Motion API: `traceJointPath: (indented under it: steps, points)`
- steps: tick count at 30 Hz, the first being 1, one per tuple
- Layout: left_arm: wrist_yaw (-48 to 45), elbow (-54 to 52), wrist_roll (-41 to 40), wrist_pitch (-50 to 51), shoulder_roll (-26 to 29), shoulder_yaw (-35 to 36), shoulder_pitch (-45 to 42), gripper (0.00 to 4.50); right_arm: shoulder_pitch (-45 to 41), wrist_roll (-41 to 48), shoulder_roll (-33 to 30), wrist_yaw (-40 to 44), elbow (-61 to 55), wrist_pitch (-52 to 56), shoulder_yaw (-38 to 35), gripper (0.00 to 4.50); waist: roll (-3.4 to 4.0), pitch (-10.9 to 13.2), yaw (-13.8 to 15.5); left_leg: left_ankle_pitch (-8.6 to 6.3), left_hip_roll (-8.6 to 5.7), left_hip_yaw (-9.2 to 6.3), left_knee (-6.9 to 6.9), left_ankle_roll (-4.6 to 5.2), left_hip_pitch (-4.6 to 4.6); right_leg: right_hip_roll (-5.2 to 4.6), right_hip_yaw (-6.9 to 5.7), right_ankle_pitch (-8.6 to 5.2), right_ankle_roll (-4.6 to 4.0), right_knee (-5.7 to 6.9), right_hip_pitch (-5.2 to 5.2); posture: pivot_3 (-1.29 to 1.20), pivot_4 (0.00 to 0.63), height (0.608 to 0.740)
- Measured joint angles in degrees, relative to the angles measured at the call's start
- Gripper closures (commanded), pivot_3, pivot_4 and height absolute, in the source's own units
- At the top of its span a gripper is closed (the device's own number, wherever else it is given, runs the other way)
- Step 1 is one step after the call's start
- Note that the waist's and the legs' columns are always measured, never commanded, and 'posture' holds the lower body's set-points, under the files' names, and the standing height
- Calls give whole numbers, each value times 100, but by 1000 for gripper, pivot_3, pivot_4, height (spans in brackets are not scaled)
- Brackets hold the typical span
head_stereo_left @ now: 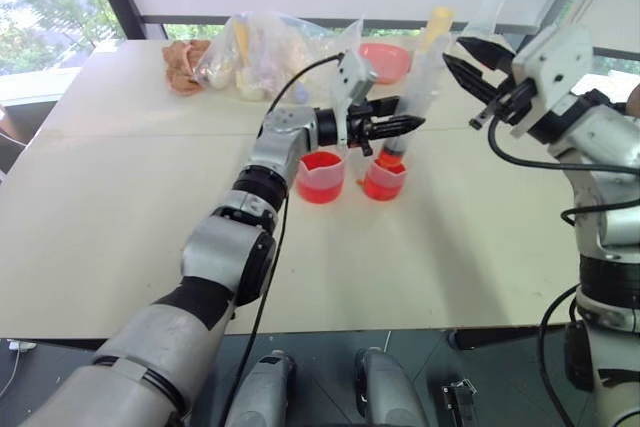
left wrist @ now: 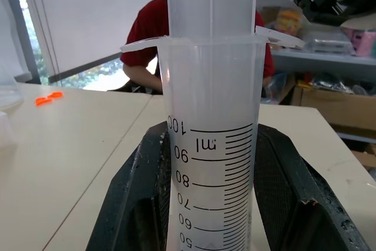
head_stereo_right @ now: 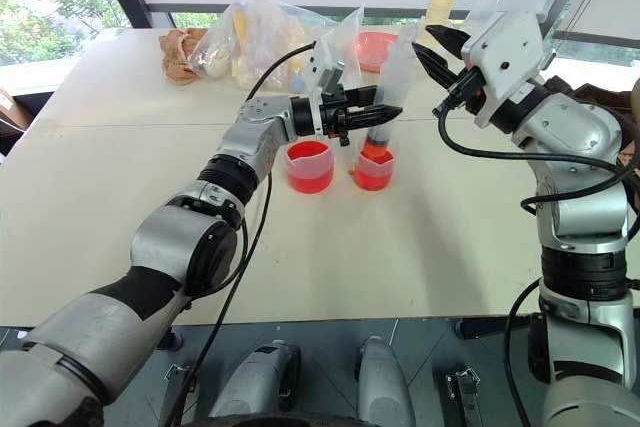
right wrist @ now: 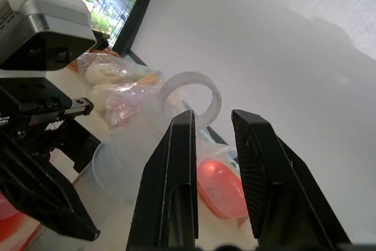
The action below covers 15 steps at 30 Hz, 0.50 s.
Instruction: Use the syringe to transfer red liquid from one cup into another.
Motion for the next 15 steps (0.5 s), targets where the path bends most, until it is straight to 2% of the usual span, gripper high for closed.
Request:
traceJointPath:
  steps: [3, 6, 15]
  points:
    - [-21, -4, 79, -83, 5, -94, 48, 3056, -82, -78, 65, -1, 159, -104, 99, 3472, 0, 0, 2, 0, 0, 0, 0, 0, 0, 0, 0, 0, 0, 0, 0, 0, 150, 740]
    - [-64, -4, 121, -130, 10, -140, 99, 3056, -91, -93, 141, 9, 301, -168, 169, 4399, 0, 0, 7, 0, 0, 0, 0, 0, -1, 0, 0, 0, 0, 0, 0, 0, 150, 740]
    - [-15, -20, 124, -150, 46, -136, 108, 3056, -103, -69, 167, 104, 293, -170, 182, 4460, 0, 0, 6, 0, 0, 0, 0, 0, 0, 0, 0, 0, 0, 0, 0, 0, 150, 740]
